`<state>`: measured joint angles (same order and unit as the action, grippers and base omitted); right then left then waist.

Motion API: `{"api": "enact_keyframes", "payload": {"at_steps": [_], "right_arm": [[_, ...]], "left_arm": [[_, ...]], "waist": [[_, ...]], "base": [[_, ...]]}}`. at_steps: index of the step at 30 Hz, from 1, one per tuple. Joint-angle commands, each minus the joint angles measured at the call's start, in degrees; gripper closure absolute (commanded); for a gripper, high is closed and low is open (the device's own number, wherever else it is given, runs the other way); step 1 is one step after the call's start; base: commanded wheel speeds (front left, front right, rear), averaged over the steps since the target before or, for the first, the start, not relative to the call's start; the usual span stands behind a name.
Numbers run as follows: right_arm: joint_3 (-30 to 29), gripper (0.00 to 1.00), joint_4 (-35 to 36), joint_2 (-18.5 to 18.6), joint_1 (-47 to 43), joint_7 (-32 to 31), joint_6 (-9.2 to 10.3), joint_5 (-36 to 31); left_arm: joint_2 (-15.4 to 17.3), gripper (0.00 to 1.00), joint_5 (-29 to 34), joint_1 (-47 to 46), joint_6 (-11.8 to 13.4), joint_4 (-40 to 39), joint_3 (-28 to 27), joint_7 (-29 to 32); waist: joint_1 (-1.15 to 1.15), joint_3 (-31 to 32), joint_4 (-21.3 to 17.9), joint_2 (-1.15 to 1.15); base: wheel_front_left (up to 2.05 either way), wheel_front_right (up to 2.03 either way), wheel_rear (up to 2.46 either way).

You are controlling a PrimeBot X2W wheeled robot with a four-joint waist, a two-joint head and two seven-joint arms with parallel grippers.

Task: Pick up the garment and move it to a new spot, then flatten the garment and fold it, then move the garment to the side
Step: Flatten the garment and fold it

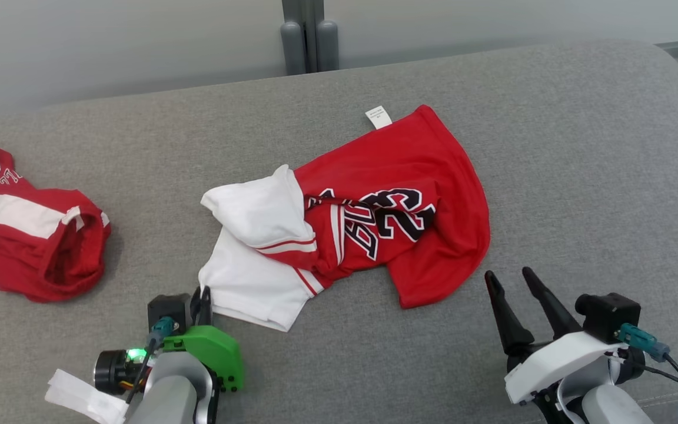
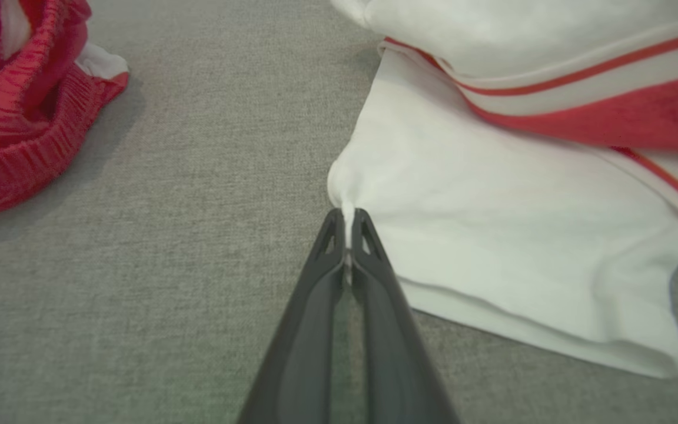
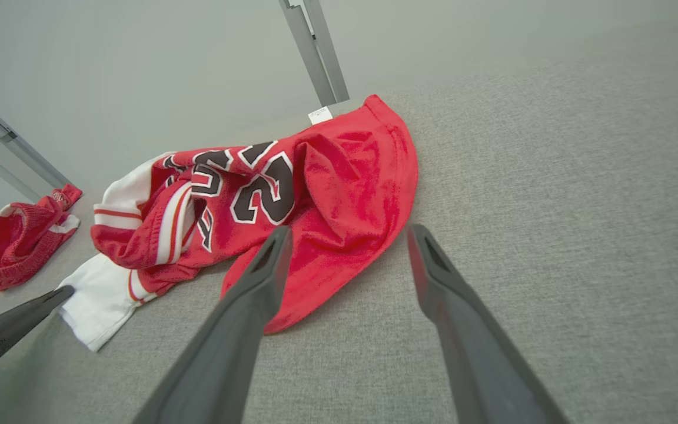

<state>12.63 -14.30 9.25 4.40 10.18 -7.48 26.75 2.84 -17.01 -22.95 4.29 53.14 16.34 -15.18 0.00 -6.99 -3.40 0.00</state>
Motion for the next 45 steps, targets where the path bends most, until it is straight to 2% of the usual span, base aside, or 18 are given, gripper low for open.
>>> {"api": "enact_keyframes", "payload": {"at_steps": [1,7,10,15,19,25,28,35,36,37,42,45], "right_arm": [[0.4,0.0,-0.5,-0.6,0.5,-0.7,-0.02,-0.4],[3.0,0.0,-3.7,-2.7,1.2,-5.4,-0.02,1.4],[5.3,0.0,-5.6,-2.8,2.4,-6.3,-0.02,-0.4],[8.1,0.0,-10.3,-3.2,4.5,-6.6,-0.02,-3.2],[9.0,0.0,-15.1,-2.8,6.9,-5.3,-0.02,-7.9],[6.1,0.0,-23.2,-3.4,10.2,-2.6,0.0,-16.7],[3.0,0.0,-26.2,-4.3,10.8,-1.7,0.03,-18.2],[2.0,0.0,-30.6,-5.7,11.4,-0.4,0.02,-19.0],[1.7,0.45,-31.1,-5.7,11.4,-0.2,0.02,-18.8],[1.4,1.0,-31.5,-5.7,11.4,0.1,0.04,-18.6],[-0.1,1.0,-32.1,-5.8,11.7,1.5,0.03,-20.1],[-1.5,1.0,-30.8,-4.4,11.5,2.2,0.03,-20.5]], "left_arm": [[0.4,1.0,-0.1,0.4,0.5,-1.7,-0.7,0.1],[0.3,1.0,0.4,3.9,1.5,-12.8,-2.7,0.0],[0.2,1.0,0.4,6.0,1.5,-17.2,-2.7,0.0],[0.2,1.0,-1.0,7.3,1.4,-20.3,-0.4,0.0],[0.2,1.0,-2.2,7.6,1.5,-21.3,1.5,0.0],[0.2,1.0,-3.1,7.8,1.8,-22.2,3.7,0.0],[0.2,1.0,-3.5,7.9,1.9,-22.3,4.2,0.0],[0.2,1.0,-4.0,8.4,2.2,-22.4,4.2,0.0],[0.2,1.0,-4.0,8.5,2.2,-22.3,4.1,0.0],[0.2,1.0,-4.1,8.6,2.2,-22.2,4.0,0.0],[0.2,1.0,-5.2,9.2,2.0,-22.4,3.1,0.0],[0.2,1.0,-5.4,9.5,1.8,-22.9,1.9,0.0]], "waist": [[0.0,0.2,0.9,0.0],[0.0,0.6,4.0,0.0],[0.0,0.7,5.7,0.0],[0.0,0.7,8.0,0.0],[0.0,0.7,9.5,0.0],[0.0,0.6,11.0,0.0],[0.0,0.6,11.3,0.0],[0.0,0.8,10.7,0.0],[0.0,1.0,10.6,0.0],[0.0,1.1,10.3,0.0],[0.0,2.5,9.3,0.0],[0.0,3.5,8.5,0.0]], "base": [[0.0,0.0,0.0],[0.0,0.0,0.0],[0.0,0.0,0.0],[0.0,0.0,0.0],[0.0,0.0,0.0],[0.0,0.0,0.0],[0.0,0.0,0.0],[0.0,0.0,0.0],[0.0,0.0,0.0],[0.0,0.0,0.0],[0.0,0.0,0.0],[0.0,0.0,0.0]]}}
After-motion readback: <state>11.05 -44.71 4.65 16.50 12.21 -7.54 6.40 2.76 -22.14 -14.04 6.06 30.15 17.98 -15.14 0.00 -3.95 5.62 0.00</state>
